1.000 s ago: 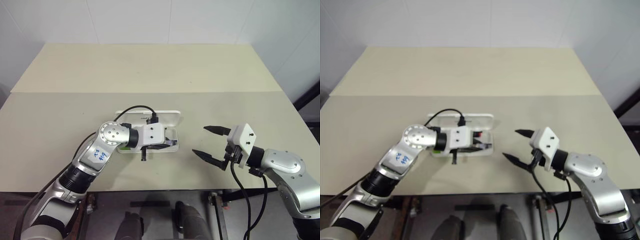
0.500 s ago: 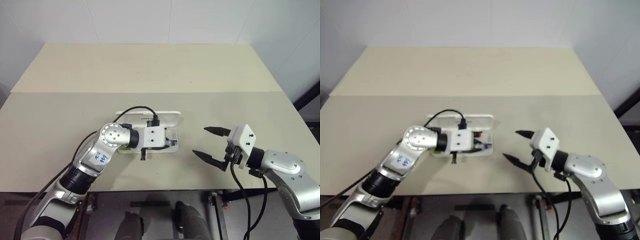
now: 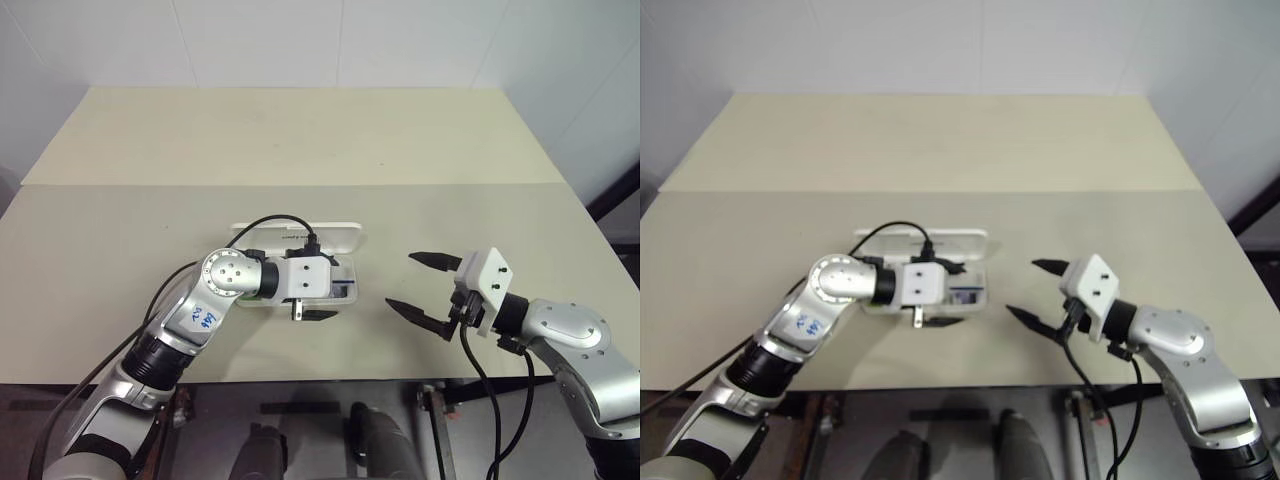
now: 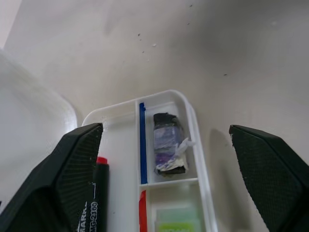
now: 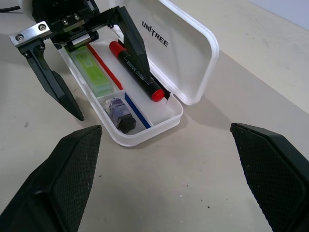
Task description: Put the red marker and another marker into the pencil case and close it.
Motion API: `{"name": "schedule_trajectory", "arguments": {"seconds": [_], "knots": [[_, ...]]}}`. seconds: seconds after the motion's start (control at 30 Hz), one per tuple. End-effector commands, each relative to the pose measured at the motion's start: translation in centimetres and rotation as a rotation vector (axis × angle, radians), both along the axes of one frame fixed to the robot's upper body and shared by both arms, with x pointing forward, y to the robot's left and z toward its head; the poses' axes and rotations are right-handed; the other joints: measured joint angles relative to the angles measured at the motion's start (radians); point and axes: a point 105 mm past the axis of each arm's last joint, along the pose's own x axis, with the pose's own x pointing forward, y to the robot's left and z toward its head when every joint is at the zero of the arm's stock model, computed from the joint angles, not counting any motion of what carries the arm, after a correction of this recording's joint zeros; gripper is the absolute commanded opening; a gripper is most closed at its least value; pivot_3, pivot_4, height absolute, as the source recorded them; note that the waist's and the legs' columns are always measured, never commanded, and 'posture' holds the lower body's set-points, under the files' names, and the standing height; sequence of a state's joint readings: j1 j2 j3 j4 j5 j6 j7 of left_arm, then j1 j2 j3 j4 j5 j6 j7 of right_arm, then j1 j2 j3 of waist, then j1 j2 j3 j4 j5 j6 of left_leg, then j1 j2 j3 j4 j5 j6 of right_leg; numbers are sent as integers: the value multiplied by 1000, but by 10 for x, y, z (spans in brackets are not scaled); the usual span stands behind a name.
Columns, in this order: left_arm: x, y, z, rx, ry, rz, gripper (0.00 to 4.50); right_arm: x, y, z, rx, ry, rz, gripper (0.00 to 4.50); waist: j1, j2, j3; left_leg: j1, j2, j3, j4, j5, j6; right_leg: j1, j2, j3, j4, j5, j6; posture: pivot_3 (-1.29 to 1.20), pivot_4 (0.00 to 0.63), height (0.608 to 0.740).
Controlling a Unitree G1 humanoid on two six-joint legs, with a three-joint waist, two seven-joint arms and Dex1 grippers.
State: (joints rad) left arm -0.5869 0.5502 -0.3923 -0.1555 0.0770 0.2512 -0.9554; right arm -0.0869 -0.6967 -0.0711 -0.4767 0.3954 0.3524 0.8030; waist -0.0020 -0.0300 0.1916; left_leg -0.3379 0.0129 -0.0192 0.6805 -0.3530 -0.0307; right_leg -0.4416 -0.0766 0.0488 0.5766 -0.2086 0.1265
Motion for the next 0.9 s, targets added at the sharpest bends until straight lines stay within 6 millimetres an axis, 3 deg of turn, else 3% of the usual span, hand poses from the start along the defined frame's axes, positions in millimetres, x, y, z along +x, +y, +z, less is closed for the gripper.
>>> {"name": "schedule_trajectory", "arguments": {"seconds": [0.03, 0.23, 0.4, 0.57, 0.73, 0.9], "knots": [[-17, -6, 22, -68, 37, -58, 4470, -2, 2, 10, 3, -43, 13, 4500, 0, 0, 0, 0, 0, 0, 0, 0, 0, 0, 0, 0, 0, 0, 0, 0, 150, 740], [-50, -4, 46, -187, 214, -125, 4470, -2, 0, 11, -3, -36, 20, 4500, -2, 0, 0, 0, 0, 0, 0, 0, 1, 0, 0, 0, 1, 0, 0, 0, 150, 740], [-64, 5, 83, -369, 316, -127, 4470, -2, -2, 14, -3, -35, 34, 4500, -2, 0, 0, 1, 0, 0, 0, 0, 1, 0, 0, 0, 1, 0, 0, 0, 150, 740], [-41, 38, 128, -550, 227, 35, 4470, -5, -5, 22, 19, -46, 57, 4500, -2, 0, 0, 2, 0, 0, 1, 0, 1, 0, 0, 0, 3, 0, 0, 0, 150, 740], [-14, 96, 164, -705, 73, 219, 4470, -5, -9, 25, 27, -20, 76, 4500, -7, 0, 0, 3, 0, 0, 1, 0, 0, 1, 0, 0, 3, 0, -1, 0, 150, 740], [-1, 135, 160, -751, 74, 315, 4470, 1, -7, 31, 50, -38, 79, 4500, -7, 0, 0, 2, 0, 0, 1, 0, 0, 0, 0, 0, 3, 0, -1, 0, 150, 740]]}}
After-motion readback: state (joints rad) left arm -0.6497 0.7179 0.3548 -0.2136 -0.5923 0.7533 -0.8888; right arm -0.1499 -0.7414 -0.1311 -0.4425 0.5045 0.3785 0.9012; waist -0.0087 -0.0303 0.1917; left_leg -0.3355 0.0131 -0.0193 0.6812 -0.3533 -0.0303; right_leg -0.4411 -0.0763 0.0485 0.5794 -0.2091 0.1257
